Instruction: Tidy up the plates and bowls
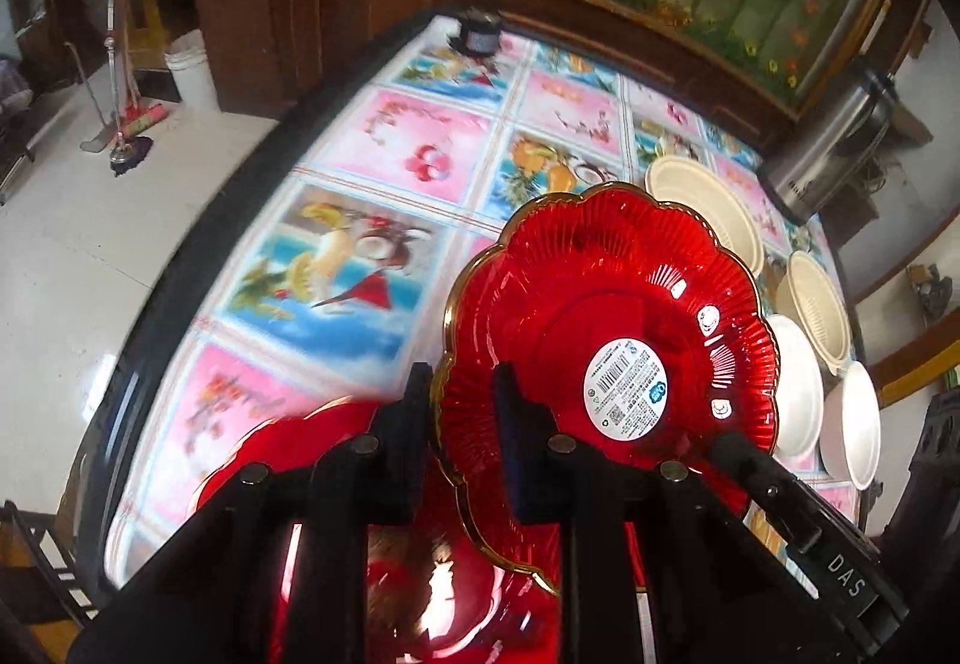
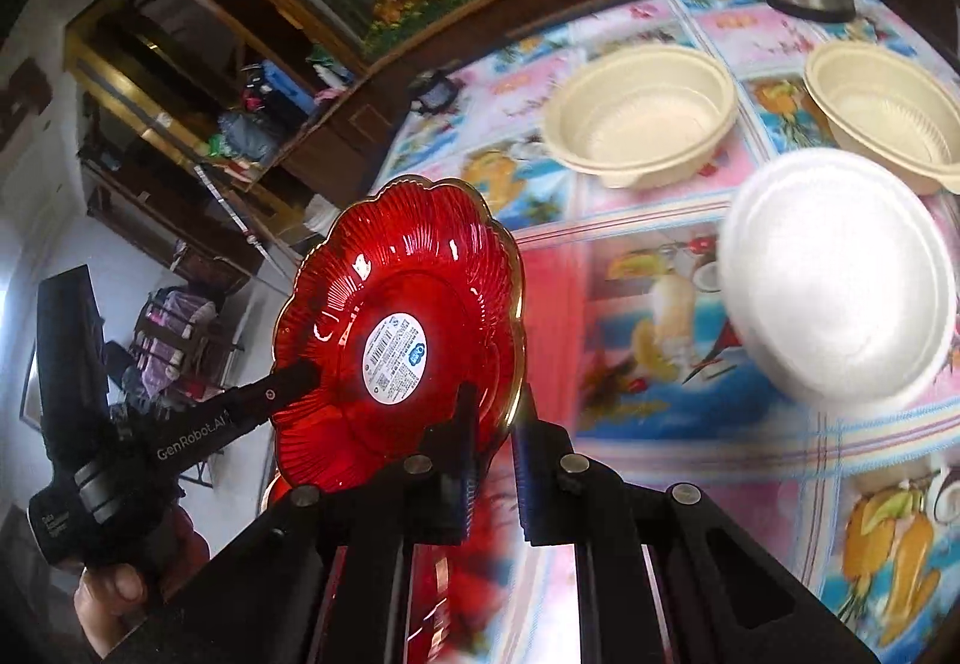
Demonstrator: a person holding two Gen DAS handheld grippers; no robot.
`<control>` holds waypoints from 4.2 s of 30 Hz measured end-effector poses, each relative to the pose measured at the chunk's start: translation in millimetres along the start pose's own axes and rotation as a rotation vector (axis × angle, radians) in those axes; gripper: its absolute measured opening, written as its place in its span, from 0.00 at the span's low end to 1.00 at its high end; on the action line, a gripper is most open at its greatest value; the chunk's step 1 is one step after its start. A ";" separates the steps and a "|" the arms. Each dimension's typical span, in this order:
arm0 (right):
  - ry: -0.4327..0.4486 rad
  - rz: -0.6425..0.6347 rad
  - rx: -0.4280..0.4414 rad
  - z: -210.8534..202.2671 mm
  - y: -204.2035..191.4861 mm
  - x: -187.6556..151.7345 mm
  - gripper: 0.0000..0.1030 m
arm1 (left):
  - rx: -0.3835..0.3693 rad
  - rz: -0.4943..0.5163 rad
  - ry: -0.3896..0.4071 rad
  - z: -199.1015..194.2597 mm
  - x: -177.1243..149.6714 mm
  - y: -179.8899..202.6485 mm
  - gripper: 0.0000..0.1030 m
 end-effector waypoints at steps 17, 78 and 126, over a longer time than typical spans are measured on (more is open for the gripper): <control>-0.104 -0.133 0.038 4.8 -60.0 -84.4 0.10 | 0.033 -0.103 -0.039 -15.6 -84.9 -78.4 0.17; -0.224 -0.183 -0.034 31.8 -62.9 -99.1 0.18 | 0.102 -0.068 -0.099 3.0 -109.4 -83.2 0.20; 0.123 0.186 -0.024 -116.0 95.2 -38.2 0.81 | -0.140 0.105 0.043 -1.2 -58.8 115.7 0.71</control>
Point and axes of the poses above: each gripper's, at about its wrist camera, not at the fingertips, and z roughly the way its jaws point, y to its right, x to its top, the point moved 2 cm from there along z, roughly the way its jaws point, and after that the axes turned 1 degree about -z, right-handed, at the moved point
